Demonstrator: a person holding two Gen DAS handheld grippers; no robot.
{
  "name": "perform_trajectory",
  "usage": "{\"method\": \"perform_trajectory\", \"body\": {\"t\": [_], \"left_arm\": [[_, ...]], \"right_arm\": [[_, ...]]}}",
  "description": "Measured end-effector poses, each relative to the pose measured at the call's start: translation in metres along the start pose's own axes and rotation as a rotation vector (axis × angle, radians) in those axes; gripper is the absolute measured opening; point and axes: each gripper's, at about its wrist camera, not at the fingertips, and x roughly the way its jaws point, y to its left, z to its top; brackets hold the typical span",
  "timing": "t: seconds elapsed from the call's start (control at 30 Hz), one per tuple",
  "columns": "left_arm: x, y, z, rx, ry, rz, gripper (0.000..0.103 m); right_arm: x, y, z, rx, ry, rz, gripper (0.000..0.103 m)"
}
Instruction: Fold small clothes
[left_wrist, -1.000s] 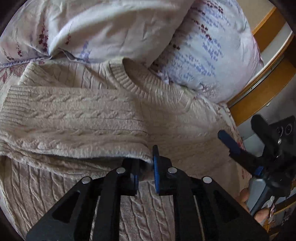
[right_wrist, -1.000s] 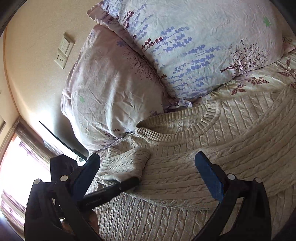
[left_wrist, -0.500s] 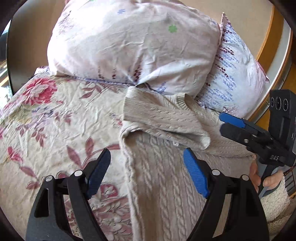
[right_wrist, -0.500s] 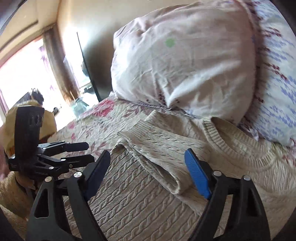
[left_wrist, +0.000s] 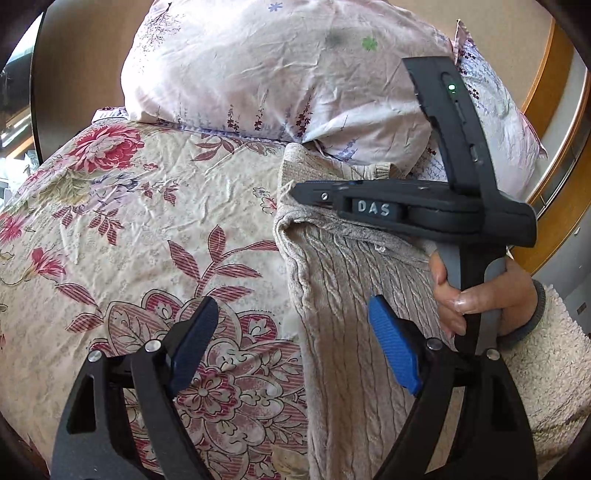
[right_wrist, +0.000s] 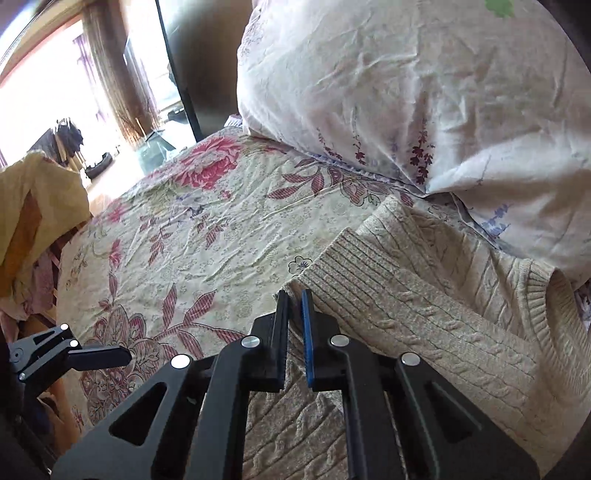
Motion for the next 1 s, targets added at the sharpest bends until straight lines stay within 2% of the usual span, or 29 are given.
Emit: {"method": "perform_trajectory", "body": {"t": [0.17, 0.23, 0.33, 0.43, 0.5, 0.6, 0.67, 0.7, 0.77, 0.8, 0.83, 1.0], "left_arm": [[0.01, -0.007, 0.005, 0.033, 0.009, 0.006, 0.084], [0.015, -0.01, 0.007, 0.042, 0.015, 0.002, 0.084], [0.024, -0.015, 0.01, 0.061, 0.027, 0.007, 0.084], [0.033, -0.02, 0.01, 0.075, 0.046, 0.015, 0.084], [0.039, -0.023, 0.009, 0.08, 0.06, 0.011, 0.084], [0.044, -0.026, 0.006, 0.088, 0.076, 0.016, 0.084], [0.043, -0.027, 0.004, 0.093, 0.078, 0.023, 0.084], [0.042, -0.028, 0.004, 0.093, 0.079, 0.023, 0.084], [0.039, -0.028, 0.003, 0.092, 0.079, 0.021, 0.084], [0.037, -0.028, 0.002, 0.093, 0.078, 0.023, 0.084], [0.036, -0.028, 0.002, 0.094, 0.079, 0.025, 0.084], [0.033, -0.029, -0.002, 0.093, 0.09, 0.022, 0.084]], "right_arm": [[-0.069, -0.059, -0.013, 0.229, -0.18, -0.037, 0.004], [-0.11, -0.089, -0.032, 0.34, -0.277, -0.058, 0.004], [-0.167, -0.133, -0.075, 0.507, -0.409, -0.135, 0.004], [-0.214, -0.167, -0.138, 0.662, -0.49, -0.276, 0.004], [-0.229, -0.192, -0.183, 0.798, -0.483, -0.341, 0.004], [-0.223, -0.224, -0.231, 0.973, -0.412, -0.32, 0.004], [-0.219, -0.233, -0.245, 1.033, -0.393, -0.258, 0.004], [-0.219, -0.236, -0.249, 1.066, -0.4, -0.219, 0.006], [-0.218, -0.238, -0.251, 1.102, -0.396, -0.161, 0.022], [-0.217, -0.24, -0.249, 1.102, -0.396, -0.149, 0.041], [-0.215, -0.239, -0.245, 1.095, -0.398, -0.148, 0.045], [-0.194, -0.237, -0.223, 1.016, -0.308, -0.151, 0.045]]}}
